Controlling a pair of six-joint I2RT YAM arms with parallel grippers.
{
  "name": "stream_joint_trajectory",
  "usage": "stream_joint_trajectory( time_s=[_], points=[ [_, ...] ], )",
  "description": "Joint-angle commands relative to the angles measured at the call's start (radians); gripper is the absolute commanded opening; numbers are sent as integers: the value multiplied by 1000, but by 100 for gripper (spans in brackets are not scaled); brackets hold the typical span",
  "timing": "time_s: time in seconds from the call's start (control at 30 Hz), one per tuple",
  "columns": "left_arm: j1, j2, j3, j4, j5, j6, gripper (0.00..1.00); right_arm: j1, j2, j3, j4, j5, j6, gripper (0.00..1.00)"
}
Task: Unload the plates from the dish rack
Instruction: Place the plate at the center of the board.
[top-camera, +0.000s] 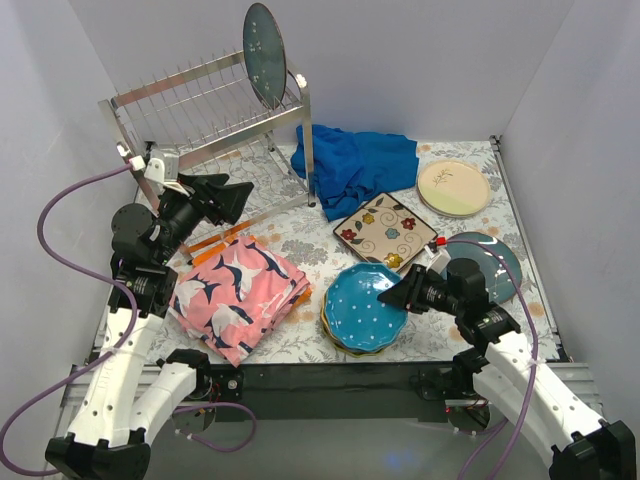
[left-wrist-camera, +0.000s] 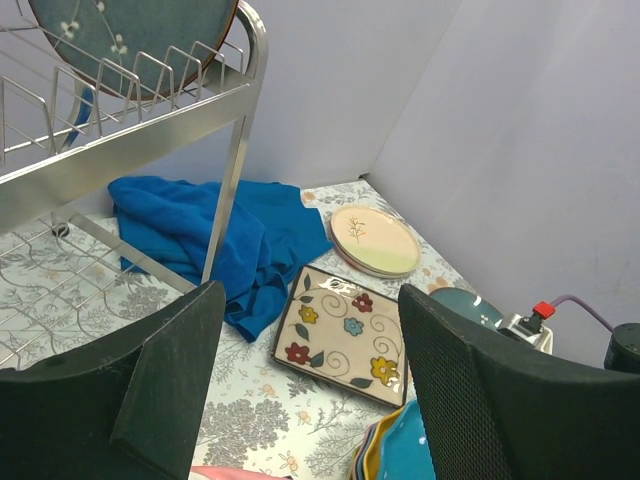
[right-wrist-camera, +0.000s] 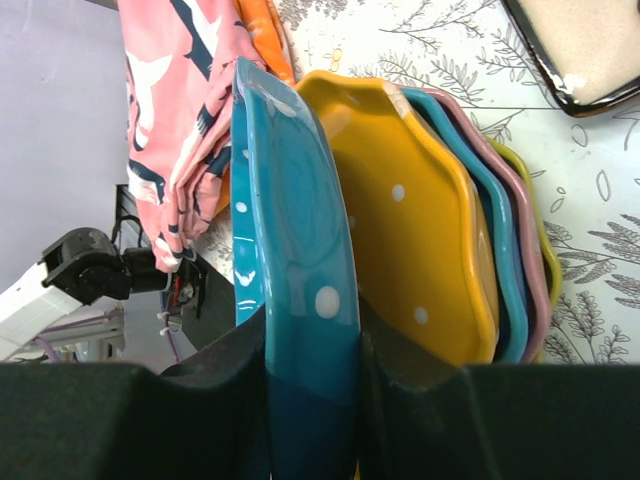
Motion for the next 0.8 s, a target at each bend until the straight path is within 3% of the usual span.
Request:
stream_joint_trajectory(
  time_s=[0.0, 0.53, 0.77],
  points=[
    [-2, -19, -1, 12, -23, 17, 68, -8, 24, 74, 21, 37, -55, 37],
    [-2, -37, -1, 12, -29, 17, 68, -11, 4, 227, -205, 370, -242, 46],
    [-3, -39, -1, 13, -27, 16, 69, -10, -2, 201, -205, 350, -242, 34]
  ],
)
